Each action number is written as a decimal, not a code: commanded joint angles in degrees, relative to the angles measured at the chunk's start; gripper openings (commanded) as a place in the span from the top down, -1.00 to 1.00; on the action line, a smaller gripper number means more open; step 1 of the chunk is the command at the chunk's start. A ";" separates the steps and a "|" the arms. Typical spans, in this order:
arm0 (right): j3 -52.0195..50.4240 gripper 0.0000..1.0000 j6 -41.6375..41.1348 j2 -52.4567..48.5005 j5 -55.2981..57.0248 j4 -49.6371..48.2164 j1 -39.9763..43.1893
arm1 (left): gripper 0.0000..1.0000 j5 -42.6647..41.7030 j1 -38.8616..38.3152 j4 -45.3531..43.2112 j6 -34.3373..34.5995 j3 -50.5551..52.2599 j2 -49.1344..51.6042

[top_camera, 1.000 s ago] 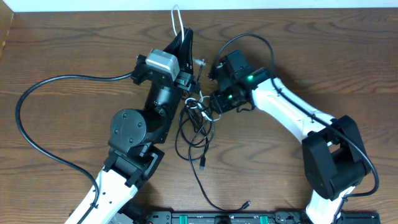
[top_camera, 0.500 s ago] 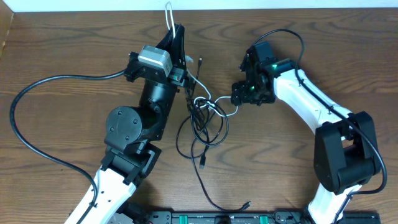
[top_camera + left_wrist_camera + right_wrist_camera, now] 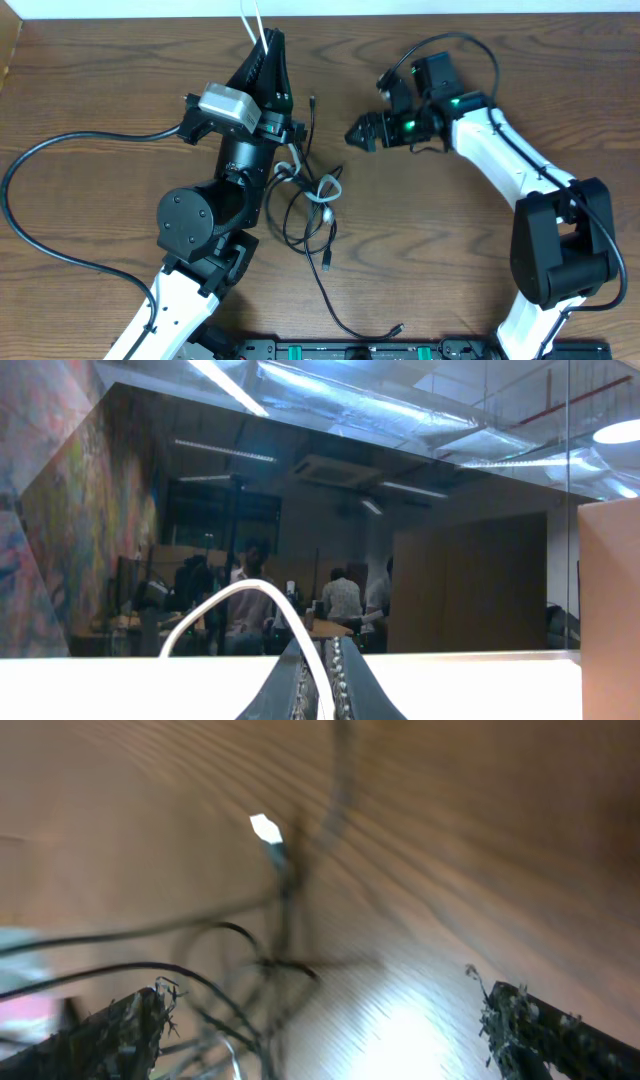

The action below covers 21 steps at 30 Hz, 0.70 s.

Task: Untangle cables

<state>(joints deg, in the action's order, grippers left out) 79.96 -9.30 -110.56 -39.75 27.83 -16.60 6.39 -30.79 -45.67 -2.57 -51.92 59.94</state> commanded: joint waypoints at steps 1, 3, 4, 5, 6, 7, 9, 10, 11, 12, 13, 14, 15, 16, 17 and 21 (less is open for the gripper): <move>-0.11 -0.98 0.96 0.11 -18.05 -4.94 2.54 | 0.85 0.68 0.35 -0.76 3.89 -0.20 -0.09; -0.11 -0.99 -0.55 0.11 -25.75 -10.49 3.39 | 0.85 0.66 0.35 -0.98 5.20 -0.20 -0.07; -0.11 -0.99 -1.49 0.11 -29.46 -13.62 3.43 | 0.85 0.46 0.35 -1.03 5.51 -0.20 -0.02; -0.11 -0.98 -2.27 0.11 -32.70 -16.74 3.30 | 0.85 0.26 0.35 -1.18 5.84 -0.20 0.02; -0.11 -0.99 -3.13 0.11 -34.91 -19.23 3.02 | 0.85 0.26 0.35 -1.22 5.90 -0.20 0.15; -0.11 -0.98 -4.26 0.11 -37.40 -22.14 2.45 | 0.85 0.28 0.35 -1.40 5.90 -0.20 0.24; -0.11 -0.99 -4.85 0.11 -40.57 -26.05 0.66 | 0.85 0.28 0.35 -1.44 5.90 -0.20 0.52; -0.11 -0.99 -4.83 0.11 -40.83 -26.84 -0.24 | 0.85 0.28 0.35 -1.53 5.90 -0.20 0.63; -0.11 -0.99 -4.79 0.11 -40.85 -27.30 -1.18 | 0.85 0.28 0.35 -1.60 5.90 -0.20 0.72; -0.11 -0.99 -4.31 0.11 -40.83 -27.65 -2.32 | 0.85 0.28 0.35 -1.60 5.90 -0.20 0.81; -0.11 -0.98 -3.19 0.11 -40.92 -27.67 -3.41 | 0.85 0.28 0.35 -1.60 5.90 -0.20 0.85; -0.11 -0.99 -2.14 0.11 -41.16 -27.67 -4.37 | 0.85 0.31 0.35 -1.60 5.88 -0.20 0.90; -0.11 -0.98 -0.87 0.11 -41.97 -27.78 -5.64 | 0.85 0.33 0.35 -1.60 5.86 -0.20 0.90; -0.11 -0.99 -0.17 0.11 -42.91 -28.17 -6.69 | 0.85 0.33 0.35 -1.60 5.86 -0.20 0.92; -0.11 -0.99 0.48 0.11 -43.76 -28.52 -7.61 | 0.85 0.33 0.35 -1.60 5.86 -0.20 0.92; -0.11 -0.94 3.43 0.11 -45.53 -29.00 -11.04 | 0.85 0.33 0.35 -1.60 5.40 -0.20 0.92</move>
<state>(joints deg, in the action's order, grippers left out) 79.81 -9.47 -110.56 -81.34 -1.08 -26.06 6.39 -30.79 -46.61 2.98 -51.92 60.99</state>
